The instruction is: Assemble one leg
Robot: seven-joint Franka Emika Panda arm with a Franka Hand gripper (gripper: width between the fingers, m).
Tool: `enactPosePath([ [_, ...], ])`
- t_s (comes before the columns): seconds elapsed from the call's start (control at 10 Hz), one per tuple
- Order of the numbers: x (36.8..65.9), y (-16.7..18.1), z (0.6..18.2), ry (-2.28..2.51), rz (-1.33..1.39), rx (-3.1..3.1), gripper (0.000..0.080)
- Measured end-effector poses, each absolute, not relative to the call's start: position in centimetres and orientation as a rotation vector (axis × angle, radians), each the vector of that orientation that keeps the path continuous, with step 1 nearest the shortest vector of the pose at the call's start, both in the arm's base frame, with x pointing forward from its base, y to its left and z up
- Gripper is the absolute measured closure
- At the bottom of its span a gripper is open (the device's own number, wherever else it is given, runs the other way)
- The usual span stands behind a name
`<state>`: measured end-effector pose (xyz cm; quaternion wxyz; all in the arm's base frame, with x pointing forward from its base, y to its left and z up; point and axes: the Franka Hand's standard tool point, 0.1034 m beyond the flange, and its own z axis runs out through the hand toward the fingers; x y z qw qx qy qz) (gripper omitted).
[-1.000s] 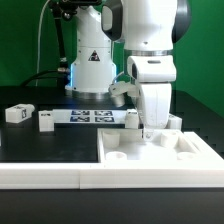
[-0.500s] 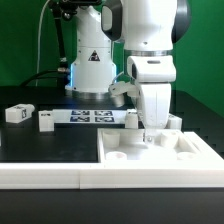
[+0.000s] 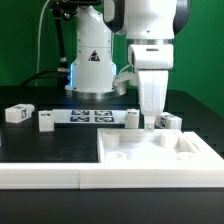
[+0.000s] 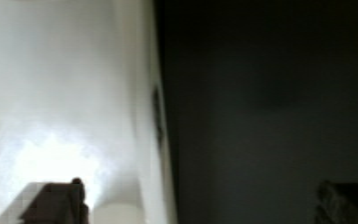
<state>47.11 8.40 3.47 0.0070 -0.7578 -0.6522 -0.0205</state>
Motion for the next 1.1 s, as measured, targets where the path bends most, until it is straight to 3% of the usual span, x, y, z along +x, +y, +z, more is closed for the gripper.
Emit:
enactPosePath([
  [0.1,47.1,8.9,4.1,-2.009,-0.076,-2.402,0.0151],
  [0.6,46.9,9.2,4.0,-1.871,-0.074,-2.503,0.0151],
  [1.1,44.8,12.9,3.7,-1.120,-0.066,-2.889,0.0151],
])
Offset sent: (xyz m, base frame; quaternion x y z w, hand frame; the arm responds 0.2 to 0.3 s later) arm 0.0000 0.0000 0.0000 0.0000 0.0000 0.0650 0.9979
